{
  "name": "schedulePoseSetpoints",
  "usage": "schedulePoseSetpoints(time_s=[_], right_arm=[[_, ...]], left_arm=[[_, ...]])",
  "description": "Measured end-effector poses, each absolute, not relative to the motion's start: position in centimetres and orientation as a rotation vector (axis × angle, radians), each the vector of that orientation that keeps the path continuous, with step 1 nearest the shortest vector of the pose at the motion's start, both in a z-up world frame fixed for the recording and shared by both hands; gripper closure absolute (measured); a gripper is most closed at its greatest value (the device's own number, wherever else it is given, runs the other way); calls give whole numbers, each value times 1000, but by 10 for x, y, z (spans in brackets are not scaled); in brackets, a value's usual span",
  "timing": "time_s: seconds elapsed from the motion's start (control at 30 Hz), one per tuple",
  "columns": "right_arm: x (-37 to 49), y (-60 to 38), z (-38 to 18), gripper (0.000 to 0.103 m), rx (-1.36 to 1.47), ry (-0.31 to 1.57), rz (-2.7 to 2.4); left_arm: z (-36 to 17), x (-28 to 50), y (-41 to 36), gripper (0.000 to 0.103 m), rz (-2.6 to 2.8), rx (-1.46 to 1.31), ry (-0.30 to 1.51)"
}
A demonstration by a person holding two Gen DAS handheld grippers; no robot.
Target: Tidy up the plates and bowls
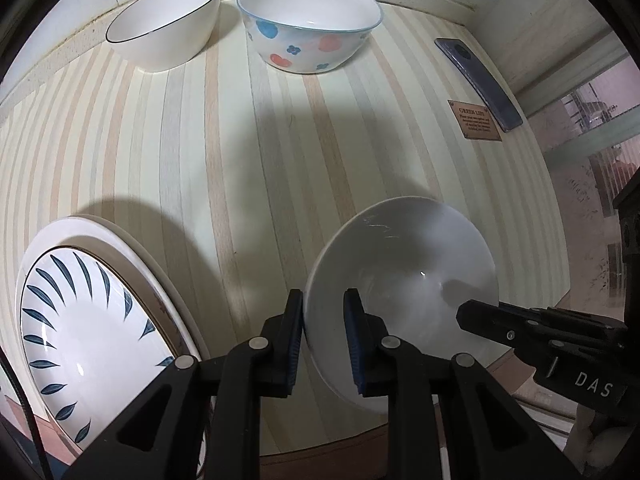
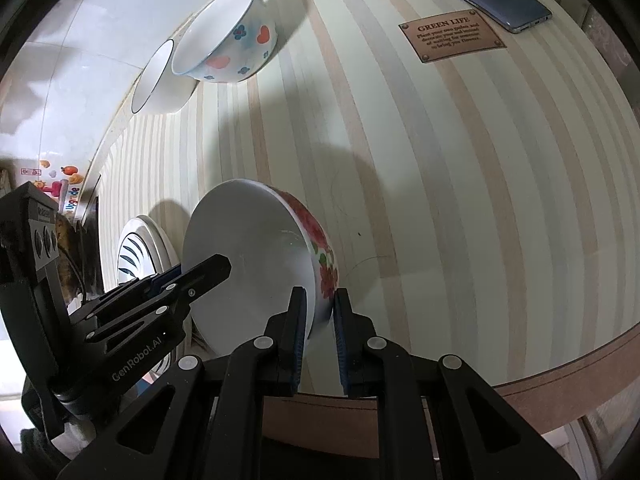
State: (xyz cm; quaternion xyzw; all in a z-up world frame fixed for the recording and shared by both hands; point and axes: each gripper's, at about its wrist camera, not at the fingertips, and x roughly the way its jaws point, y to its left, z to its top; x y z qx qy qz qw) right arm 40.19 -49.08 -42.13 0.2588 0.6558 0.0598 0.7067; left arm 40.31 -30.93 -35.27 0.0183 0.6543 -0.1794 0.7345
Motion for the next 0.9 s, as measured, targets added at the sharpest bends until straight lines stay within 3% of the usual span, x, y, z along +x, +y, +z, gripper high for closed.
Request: schedulePoseSetpoints(time_s=[0.3,0.5,0.53,0.6,0.63,0.67,0.9], right_arm=[[405,-491,-423,85,575,1471,142],[409,-504,-403,84,571,1463,151],[413,-507,-396,82,560,1451,150],[425,-514,-381,62,552,1419,150],[435,-518,-373,58,563,1393,160],[443,-521,-367,57,570,1371,168],[533,-530,-360,57,573,1260,154]], left_arm=[[-353,403,-311,85,-392,45,1457],[-309,408,-299,81,-384,22,1399],[-299,413,-296,76,-387,1,1376],[-280,432,-290,68,-378,-51,1317],[-275,444,-288,61,-370,-73,1294],[-272,453,-286,56,-362,-87,1279],[-292,551,-277,56,-264,-189,1280]])
